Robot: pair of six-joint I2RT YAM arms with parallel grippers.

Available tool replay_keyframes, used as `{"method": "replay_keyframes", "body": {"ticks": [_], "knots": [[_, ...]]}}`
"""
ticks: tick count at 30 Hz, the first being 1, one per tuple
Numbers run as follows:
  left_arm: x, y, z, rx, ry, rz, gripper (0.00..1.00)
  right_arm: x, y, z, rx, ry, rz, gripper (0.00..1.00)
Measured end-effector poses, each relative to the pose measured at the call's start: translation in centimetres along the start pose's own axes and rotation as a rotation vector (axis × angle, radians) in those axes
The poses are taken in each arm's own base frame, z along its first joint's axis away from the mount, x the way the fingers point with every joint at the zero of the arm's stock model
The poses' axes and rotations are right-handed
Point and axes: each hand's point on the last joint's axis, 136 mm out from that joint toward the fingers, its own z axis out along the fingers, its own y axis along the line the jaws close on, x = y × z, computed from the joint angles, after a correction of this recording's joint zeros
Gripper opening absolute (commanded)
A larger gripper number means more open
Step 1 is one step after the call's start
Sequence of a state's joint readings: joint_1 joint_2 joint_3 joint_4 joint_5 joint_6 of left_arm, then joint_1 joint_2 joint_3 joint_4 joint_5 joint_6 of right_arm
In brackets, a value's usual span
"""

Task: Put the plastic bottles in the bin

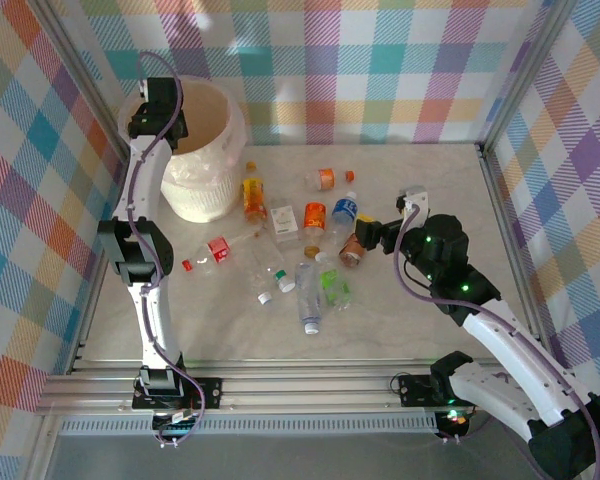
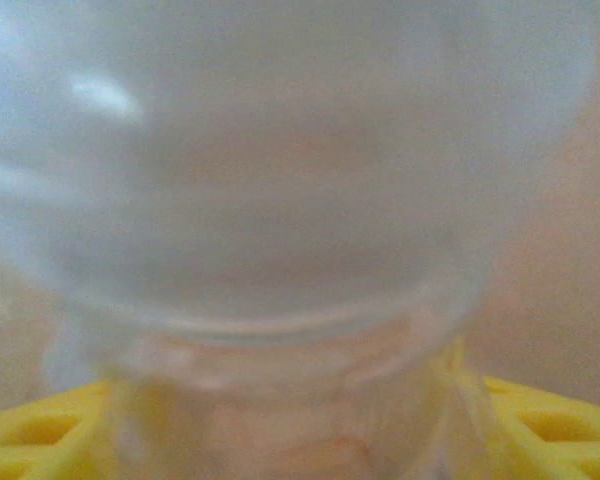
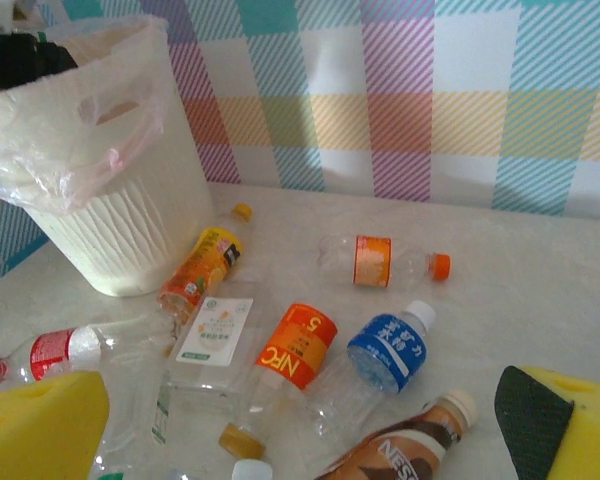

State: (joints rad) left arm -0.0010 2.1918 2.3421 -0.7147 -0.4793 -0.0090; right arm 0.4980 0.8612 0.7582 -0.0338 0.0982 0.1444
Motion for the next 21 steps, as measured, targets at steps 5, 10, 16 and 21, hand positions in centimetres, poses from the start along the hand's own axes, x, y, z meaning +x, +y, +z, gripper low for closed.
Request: {"method": "replay_keyframes", "body": {"ticks": [5,10,16,21], "knots": [[0.3,-0.4,-0.4,0.037,0.026,-0.031,0.89,0.7,-0.4,-0.6,0.024,0.028,0.029,1.0],[0.3,-1.5,-1.3,0.117,0.045,-0.083,0.95,0.3,-0.8,-1.3,0.048,0.011,0.071,1.0],[-0.9,-3.0,-4.1,0.271,0.049,-0.19,1.0,2.3,-1.5,-0.5,0.086,0.088,0.11,1.0],[-2.9,-4.1,-7.8,0.423,0.028,-0.273,1.0,3.9,-1.8,0.5,0.101,0.143,0.142,1.0]]}}
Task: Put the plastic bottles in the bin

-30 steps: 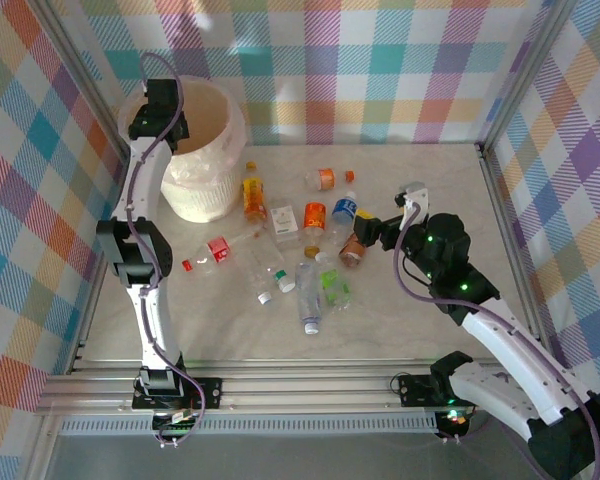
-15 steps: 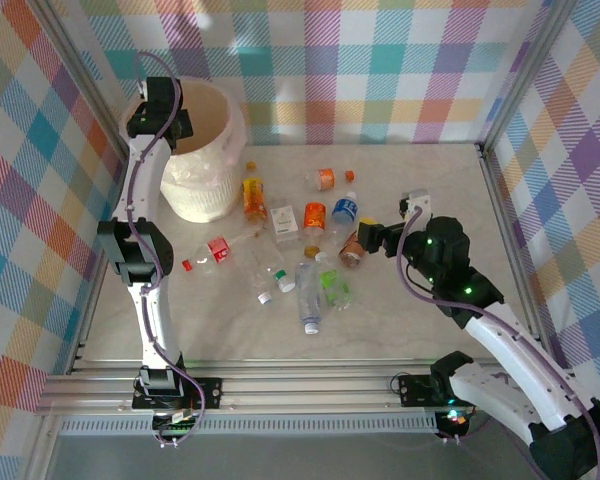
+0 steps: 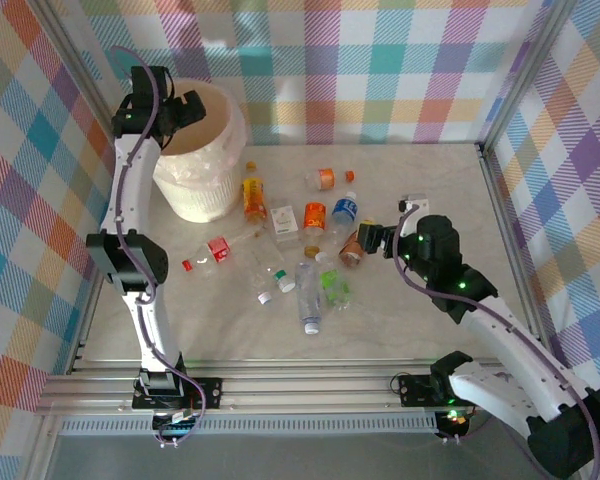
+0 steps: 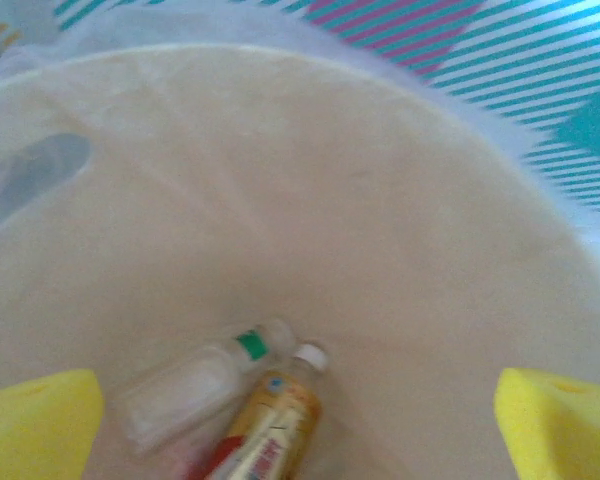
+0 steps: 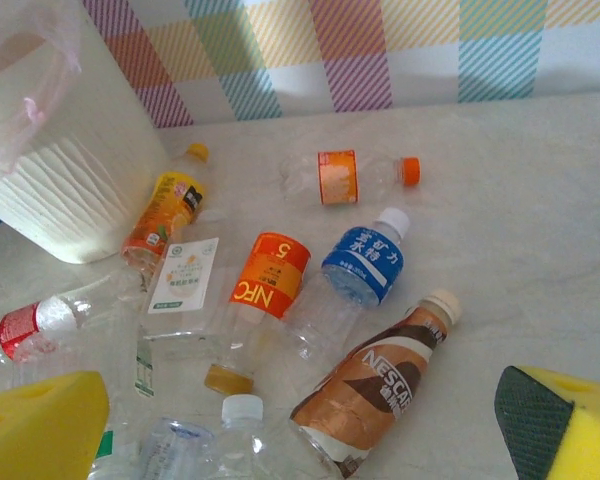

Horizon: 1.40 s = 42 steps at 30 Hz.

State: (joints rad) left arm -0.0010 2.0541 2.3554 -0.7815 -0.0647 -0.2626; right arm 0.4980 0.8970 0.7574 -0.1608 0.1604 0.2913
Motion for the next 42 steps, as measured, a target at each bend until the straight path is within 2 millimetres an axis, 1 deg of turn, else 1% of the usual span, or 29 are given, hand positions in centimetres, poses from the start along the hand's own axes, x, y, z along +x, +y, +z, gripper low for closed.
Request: {"method": "replay_keyframes", "body": {"ticks": [4,7,10,12,17,19,21,23,25,27,29,31,32,34,38,40,42], "knots": [[-0.1,-2.6,-3.1,0.159,-0.009,-0.058,1.0,0.6,0.0,0.7,-0.002,0.025,0.027,1.0],[0.6,-4.8,-5.3,0.288,-0.005,-0.098,1.0,0.9,0.2,1.4,-0.011,0.034,0.053,1.0],[1.6,-7.4,-7.1,0.404,-0.001,-0.122,1.0,1.6,0.3,2.3,-0.017,0.06,0.086,1.0],[3.1,-9.6,-8.3,0.483,0.018,-0.124,1.0,2.3,0.3,2.9,-0.018,0.084,0.108,1.0],[8.0,-15.2,-11.9,0.673,0.081,-0.088,1.0,3.6,0.4,4.0,-0.023,0.135,0.162,1.0],[9.9,-16.8,-13.6,0.731,0.104,-0.077,1.0,4.3,0.4,4.5,-0.022,0.159,0.183,1.0],[11.7,-18.0,-15.2,0.778,0.126,-0.068,1.0,5.2,0.5,5.1,-0.027,0.191,0.213,1.0],[13.7,-18.7,-16.4,0.815,0.157,-0.066,1.0,6.8,0.5,5.9,-0.03,0.244,0.251,1.0],[15.7,-18.9,-17.0,0.83,0.194,-0.072,1.0,8.3,0.4,6.6,-0.025,0.297,0.285,1.0],[17.8,-18.4,-17.1,0.819,0.235,-0.082,1.0,10.1,0.5,7.1,-0.026,0.355,0.312,1.0],[19.6,-17.5,-17.0,0.792,0.262,-0.097,1.0,11.6,0.8,7.0,-0.042,0.405,0.324,1.0],[21.2,-16.6,-16.9,0.763,0.289,-0.113,1.0,13.1,1.4,6.5,-0.065,0.452,0.319,1.0],[21.9,-16.0,-16.8,0.747,0.299,-0.123,1.0,13.9,1.7,6.1,-0.078,0.476,0.307,0.98],[22.8,-15.1,-16.8,0.716,0.307,-0.137,1.0,15.6,2.5,5.2,-0.111,0.522,0.274,0.94],[23.9,-13.1,-16.9,0.656,0.299,-0.166,1.0,19.1,3.6,3.3,-0.156,0.612,0.181,0.92],[24.1,-12.4,-17.0,0.631,0.29,-0.175,1.0,20.2,4.1,2.8,-0.17,0.635,0.13,0.91],[24.2,-11.7,-17.0,0.605,0.285,-0.178,1.0,20.7,4.5,2.6,-0.178,0.638,0.082,0.91]]}}
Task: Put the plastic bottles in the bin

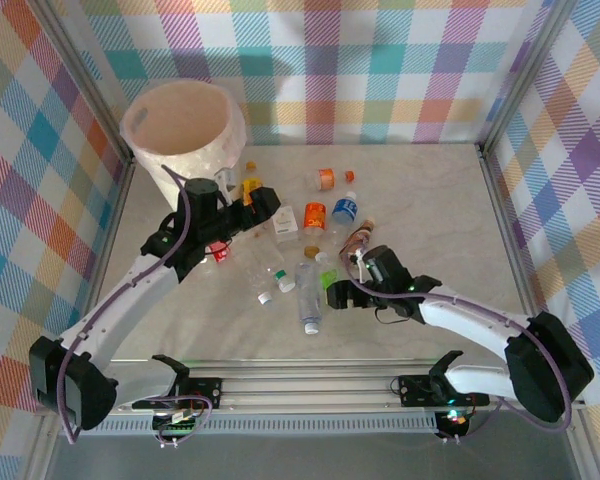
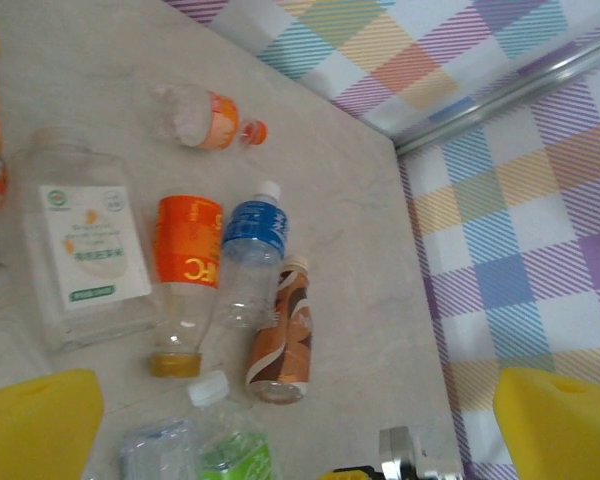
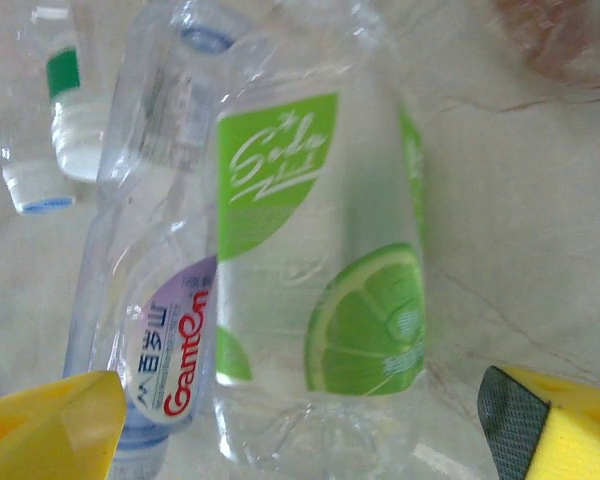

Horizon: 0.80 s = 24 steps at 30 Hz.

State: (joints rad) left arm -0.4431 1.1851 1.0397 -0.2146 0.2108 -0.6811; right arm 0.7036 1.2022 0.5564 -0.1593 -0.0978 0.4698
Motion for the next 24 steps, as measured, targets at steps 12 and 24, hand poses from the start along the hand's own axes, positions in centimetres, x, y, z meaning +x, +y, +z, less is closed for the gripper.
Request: {"method": "replay_keyframes", "body": {"ticks": [12,24], "knots": [[0.0,1.8,-0.2,-0.086,-0.021,-0.008,1.0,1.3,-1.5,2.2,0.167,0.018,-0.126,0.83],[0.3,2.1,0.3,-0.095,-0.006,-0.01,1.0,0.6,-1.2,3.9,0.19,0.007,-0.181,0.73]]}}
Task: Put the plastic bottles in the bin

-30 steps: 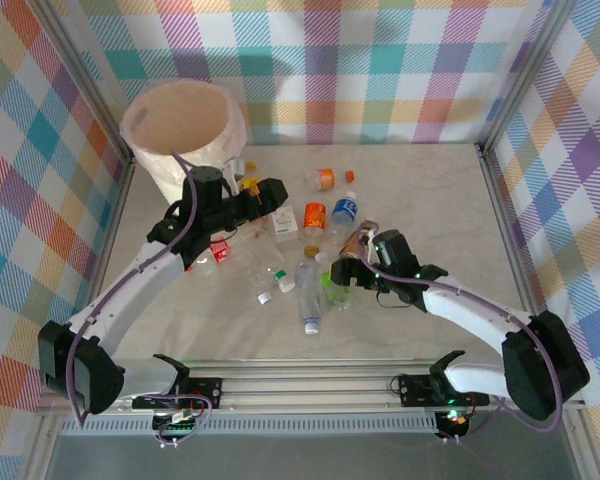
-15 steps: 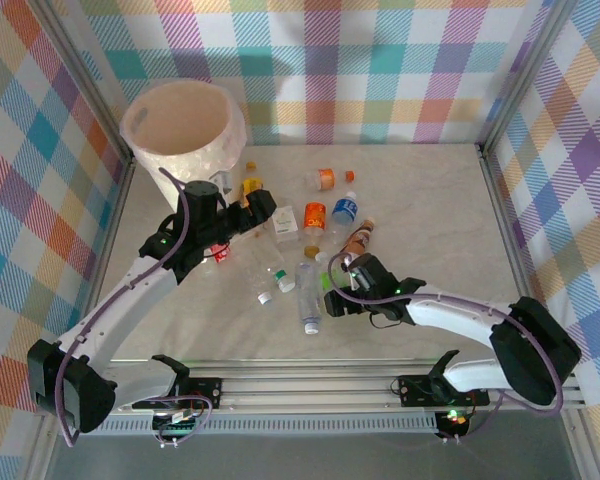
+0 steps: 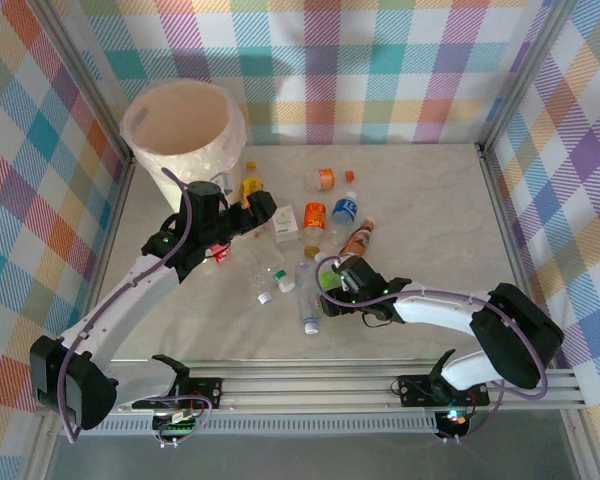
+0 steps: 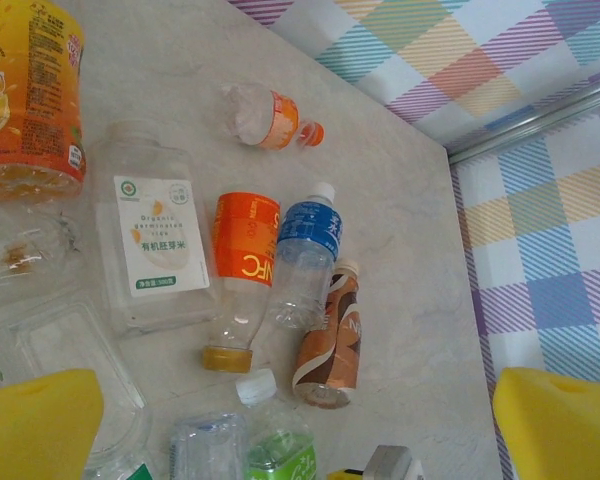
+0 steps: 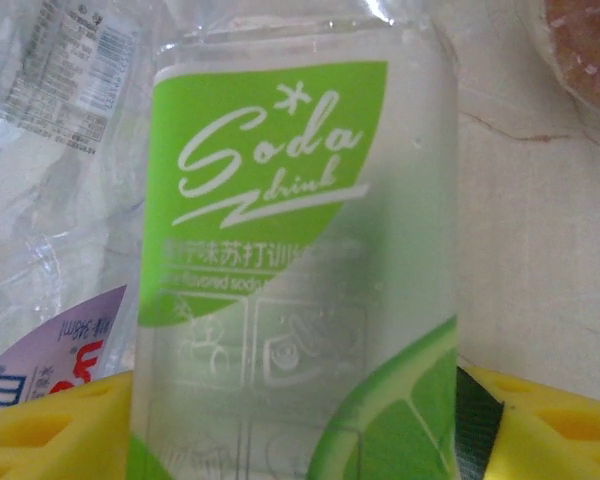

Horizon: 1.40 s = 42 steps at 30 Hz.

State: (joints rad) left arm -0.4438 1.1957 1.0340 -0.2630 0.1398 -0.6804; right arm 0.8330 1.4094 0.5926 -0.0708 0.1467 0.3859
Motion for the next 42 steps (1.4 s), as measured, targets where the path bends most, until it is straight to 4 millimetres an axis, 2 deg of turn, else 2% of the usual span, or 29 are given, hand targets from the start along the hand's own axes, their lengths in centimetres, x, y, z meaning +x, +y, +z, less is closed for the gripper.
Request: {"method": "replay_keyframes", "body": {"ticks": [10,17,24,30,33,42], "knots": [[0.3,0.4,0.6,-0.012,0.017,-0.003,1.0,-0.3,0.2,0.0,0.002,-0.014,-0.038,0.56],[0.9,0.4,1.7,-0.015,0.052,-0.006,1.0,-0.4,0.2,-0.9,0.001,-0.018,-0.086,0.45],[1.6,-1.0,2.7,0.016,0.095,0.017,1.0,-3.5,1.1,-4.2,-0.036,-0.163,-0.097,0.39],[3.2,-2.1,3.4,0.047,0.149,0.047,1.0,-6.3,2.2,-7.2,-0.092,-0.311,-0.103,0.38],[3.8,-2.7,3.7,0.063,0.161,0.057,1.0,-7.2,2.5,-8.1,-0.114,-0.37,-0.097,0.38],[5.6,-6.8,3.6,0.246,0.192,0.152,1.0,-10.0,4.1,-9.9,-0.207,-0.485,-0.003,0.39]]}}
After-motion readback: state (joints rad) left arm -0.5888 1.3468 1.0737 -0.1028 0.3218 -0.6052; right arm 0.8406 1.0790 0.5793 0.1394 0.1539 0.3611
